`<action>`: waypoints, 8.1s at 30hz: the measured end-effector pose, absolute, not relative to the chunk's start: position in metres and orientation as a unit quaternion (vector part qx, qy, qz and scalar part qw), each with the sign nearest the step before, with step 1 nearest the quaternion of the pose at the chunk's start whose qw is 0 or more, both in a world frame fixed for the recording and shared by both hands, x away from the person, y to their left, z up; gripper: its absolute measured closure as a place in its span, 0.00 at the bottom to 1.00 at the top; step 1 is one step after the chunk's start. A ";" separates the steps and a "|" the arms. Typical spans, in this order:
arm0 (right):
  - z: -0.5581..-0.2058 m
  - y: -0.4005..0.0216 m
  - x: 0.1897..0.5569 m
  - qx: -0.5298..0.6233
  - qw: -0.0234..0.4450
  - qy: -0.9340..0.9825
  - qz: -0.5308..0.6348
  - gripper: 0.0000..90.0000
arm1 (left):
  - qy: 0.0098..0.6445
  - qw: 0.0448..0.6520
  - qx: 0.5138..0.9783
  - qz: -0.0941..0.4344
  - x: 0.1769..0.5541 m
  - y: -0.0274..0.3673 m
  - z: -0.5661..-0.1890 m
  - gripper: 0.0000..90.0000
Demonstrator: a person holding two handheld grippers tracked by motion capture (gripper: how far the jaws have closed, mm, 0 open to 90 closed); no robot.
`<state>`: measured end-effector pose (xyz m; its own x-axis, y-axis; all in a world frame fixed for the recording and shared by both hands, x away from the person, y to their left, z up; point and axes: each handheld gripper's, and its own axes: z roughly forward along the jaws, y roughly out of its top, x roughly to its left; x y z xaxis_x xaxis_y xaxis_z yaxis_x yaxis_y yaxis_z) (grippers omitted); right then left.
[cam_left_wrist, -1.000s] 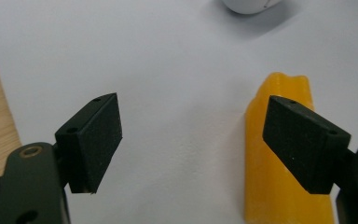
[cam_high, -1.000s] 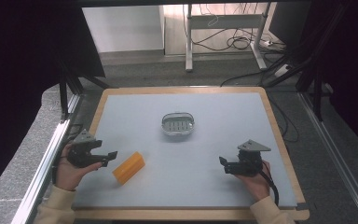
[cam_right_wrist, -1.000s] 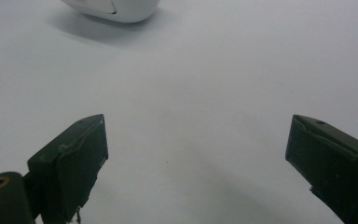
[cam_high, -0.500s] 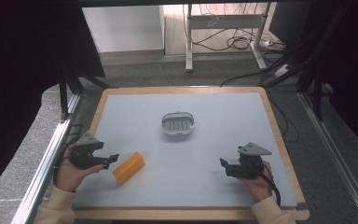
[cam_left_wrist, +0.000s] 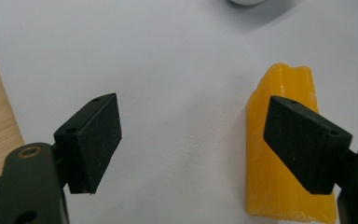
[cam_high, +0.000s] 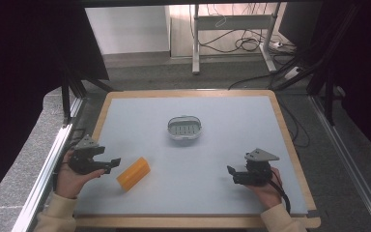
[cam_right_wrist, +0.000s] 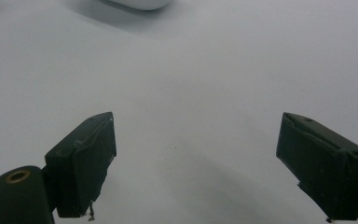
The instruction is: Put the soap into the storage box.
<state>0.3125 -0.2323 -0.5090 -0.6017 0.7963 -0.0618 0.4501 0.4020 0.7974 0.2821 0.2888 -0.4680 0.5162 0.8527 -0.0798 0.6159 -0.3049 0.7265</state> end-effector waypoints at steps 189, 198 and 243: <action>-0.518 -0.234 0.312 0.383 0.245 0.825 0.336 0.16 | 0.374 0.252 0.889 0.076 0.340 0.202 -0.431 0.69; -0.518 -0.234 0.312 0.384 0.244 0.824 0.336 0.16 | 0.374 0.248 0.890 0.075 0.346 0.199 -0.430 0.69; -0.520 -0.236 0.314 0.389 0.243 0.824 0.332 0.16 | 0.335 0.252 0.904 0.087 0.380 0.168 -0.411 0.69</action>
